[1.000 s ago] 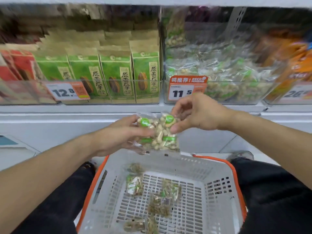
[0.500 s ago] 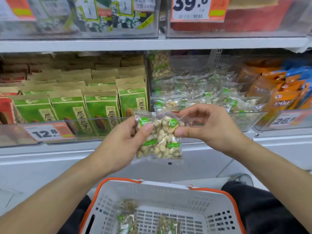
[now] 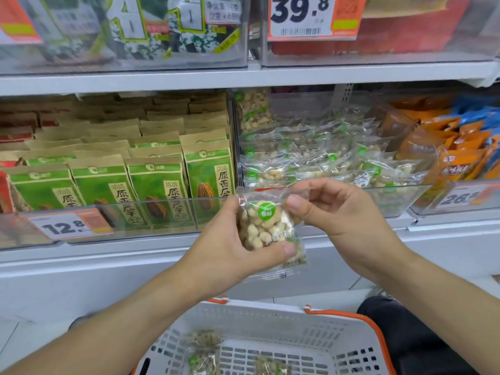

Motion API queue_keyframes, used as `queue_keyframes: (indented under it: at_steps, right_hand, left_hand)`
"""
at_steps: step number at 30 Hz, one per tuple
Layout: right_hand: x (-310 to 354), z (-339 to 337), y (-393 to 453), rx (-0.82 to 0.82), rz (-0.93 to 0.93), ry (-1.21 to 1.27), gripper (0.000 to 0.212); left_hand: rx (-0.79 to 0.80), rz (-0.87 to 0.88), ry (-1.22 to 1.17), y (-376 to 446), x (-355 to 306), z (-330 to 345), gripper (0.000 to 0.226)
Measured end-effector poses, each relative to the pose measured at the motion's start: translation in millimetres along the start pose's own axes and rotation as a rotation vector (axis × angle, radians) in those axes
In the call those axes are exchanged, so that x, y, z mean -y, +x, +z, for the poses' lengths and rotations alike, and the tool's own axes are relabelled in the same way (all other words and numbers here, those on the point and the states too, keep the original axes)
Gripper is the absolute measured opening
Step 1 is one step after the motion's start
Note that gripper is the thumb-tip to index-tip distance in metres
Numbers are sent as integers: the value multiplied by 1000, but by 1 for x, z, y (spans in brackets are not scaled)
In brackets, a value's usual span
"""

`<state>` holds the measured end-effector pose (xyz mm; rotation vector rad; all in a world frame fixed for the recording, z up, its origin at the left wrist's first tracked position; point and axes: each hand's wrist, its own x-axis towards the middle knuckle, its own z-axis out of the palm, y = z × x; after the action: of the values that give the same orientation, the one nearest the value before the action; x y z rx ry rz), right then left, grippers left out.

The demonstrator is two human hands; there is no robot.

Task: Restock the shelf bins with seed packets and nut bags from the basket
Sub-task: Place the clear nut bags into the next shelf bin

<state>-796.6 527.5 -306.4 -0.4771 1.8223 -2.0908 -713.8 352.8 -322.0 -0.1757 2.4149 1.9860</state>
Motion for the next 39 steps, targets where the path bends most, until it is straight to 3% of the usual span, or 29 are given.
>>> queue_keyframes:
  at_steps: [3, 8, 11, 13, 15, 20, 22, 24, 28, 31, 33, 35, 39]
  right_hand:
    - [7, -2, 2, 75, 60, 12, 28]
    - [8, -4, 0, 150, 229, 136, 18]
    - [5, -7, 2, 143, 107, 34, 21]
    - [3, -11, 3, 111, -154, -256, 29]
    - [5, -14, 3, 137, -300, -423, 39]
    - [13, -21, -1, 454, -240, -677, 109]
    - [11, -17, -1, 465, -203, -779, 119]
    - [12, -14, -1, 422, -192, -805, 116]
    - [31, -18, -1, 323, -252, -707, 65]
    - [30, -18, -2, 216, -315, -473, 49]
    - [20, -13, -1, 137, -246, -209, 52]
    - [8, -6, 1, 167, -124, -63, 72]
    - [3, 0, 5, 330, -16, -47, 84]
  left_hand:
    - [1, -14, -20, 0, -1, 0, 109]
    - [39, 45, -36, -2, -11, -3, 68]
    - [85, 105, -1, -1, -14, -10, 70]
    - [92, 154, 69, 1, -16, -17, 69]
    - [88, 216, 181, 3, -18, -26, 69]
    - [151, 271, 518, -3, -21, -29, 77]
    - [150, 280, 567, -5, -19, -21, 82]
    - [136, 257, 561, -5, -17, -18, 85]
    - [40, 244, 481, -5, -20, -25, 74]
    - [-4, 259, 306, -5, -21, -19, 65]
    - [-72, 276, 136, -4, -21, -12, 60]
    - [-129, 291, 37, -3, -20, -7, 57]
    - [-206, 303, -9, 0, -16, -4, 54]
